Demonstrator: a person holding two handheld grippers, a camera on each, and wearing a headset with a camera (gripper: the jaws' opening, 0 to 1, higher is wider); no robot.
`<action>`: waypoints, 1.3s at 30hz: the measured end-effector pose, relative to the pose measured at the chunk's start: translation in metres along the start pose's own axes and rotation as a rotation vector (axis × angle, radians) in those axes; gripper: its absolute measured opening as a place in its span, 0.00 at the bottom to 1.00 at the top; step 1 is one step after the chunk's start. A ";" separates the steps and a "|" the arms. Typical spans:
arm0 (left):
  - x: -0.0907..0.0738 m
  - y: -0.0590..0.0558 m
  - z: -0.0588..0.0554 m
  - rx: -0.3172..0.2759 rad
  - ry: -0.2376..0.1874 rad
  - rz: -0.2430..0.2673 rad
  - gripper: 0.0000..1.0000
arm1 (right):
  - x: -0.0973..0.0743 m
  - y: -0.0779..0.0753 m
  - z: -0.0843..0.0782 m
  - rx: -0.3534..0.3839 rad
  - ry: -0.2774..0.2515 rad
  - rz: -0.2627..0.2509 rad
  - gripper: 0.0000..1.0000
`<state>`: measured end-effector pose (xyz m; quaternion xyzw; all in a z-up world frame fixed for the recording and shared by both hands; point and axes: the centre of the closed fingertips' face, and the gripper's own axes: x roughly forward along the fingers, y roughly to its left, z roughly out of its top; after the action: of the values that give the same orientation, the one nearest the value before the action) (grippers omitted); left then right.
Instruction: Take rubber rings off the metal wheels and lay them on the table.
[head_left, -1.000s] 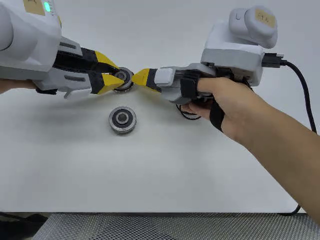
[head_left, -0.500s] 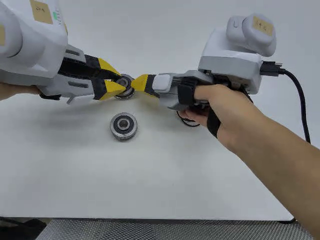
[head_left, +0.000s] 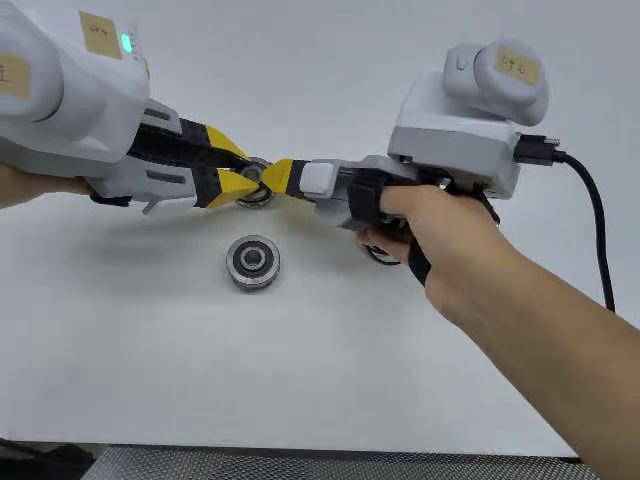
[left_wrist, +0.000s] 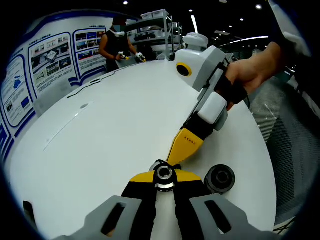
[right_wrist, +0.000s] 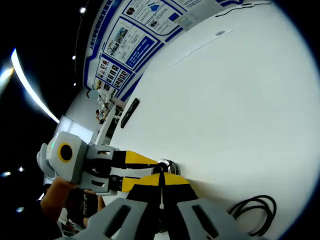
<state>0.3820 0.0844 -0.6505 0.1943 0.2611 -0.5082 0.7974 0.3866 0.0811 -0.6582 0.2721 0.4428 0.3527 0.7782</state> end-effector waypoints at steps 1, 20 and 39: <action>0.000 0.000 0.000 0.001 0.001 0.000 0.12 | 0.000 0.000 0.000 0.002 0.001 0.003 0.01; 0.001 -0.002 0.001 0.006 -0.001 -0.004 0.12 | -0.002 0.006 -0.001 -0.096 0.014 0.002 0.01; 0.000 0.000 0.000 0.011 0.004 0.057 0.13 | -0.012 0.008 -0.002 -0.024 0.011 0.000 0.02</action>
<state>0.3826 0.0841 -0.6503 0.2071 0.2544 -0.4862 0.8100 0.3783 0.0771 -0.6470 0.2607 0.4425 0.3597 0.7790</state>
